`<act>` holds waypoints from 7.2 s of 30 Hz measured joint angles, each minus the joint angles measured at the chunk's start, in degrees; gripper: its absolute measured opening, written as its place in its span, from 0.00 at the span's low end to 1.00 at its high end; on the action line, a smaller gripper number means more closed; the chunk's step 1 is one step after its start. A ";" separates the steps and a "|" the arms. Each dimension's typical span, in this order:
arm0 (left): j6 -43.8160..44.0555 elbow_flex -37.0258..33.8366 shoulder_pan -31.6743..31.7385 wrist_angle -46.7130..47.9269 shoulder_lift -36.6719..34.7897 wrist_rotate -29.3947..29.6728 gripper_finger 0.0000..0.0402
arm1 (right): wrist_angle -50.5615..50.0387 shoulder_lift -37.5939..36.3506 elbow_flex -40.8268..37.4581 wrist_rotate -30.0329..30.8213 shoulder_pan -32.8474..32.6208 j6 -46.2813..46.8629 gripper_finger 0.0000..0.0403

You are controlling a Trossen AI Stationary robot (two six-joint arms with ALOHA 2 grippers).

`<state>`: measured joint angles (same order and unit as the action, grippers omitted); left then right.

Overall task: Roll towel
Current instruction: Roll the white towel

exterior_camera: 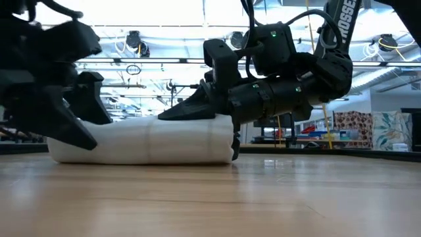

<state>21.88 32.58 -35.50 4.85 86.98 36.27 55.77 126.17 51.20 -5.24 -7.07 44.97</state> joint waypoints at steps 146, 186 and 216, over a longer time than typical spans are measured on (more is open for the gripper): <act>10.27 -3.91 21.66 -2.46 -7.26 -37.55 0.13 | 11.69 -2.75 -5.81 17.14 -7.83 -49.17 0.62; 10.20 -3.87 19.05 12.21 -27.46 -24.15 0.81 | 0.39 -3.28 -5.64 4.00 2.09 -22.38 0.35; 4.97 -5.95 4.03 -0.80 -5.75 -3.54 0.59 | 4.69 -3.73 -6.03 -0.88 4.15 -17.44 0.36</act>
<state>26.85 26.63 -31.47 4.06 81.23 32.73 60.46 122.44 45.17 -6.13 -2.92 27.53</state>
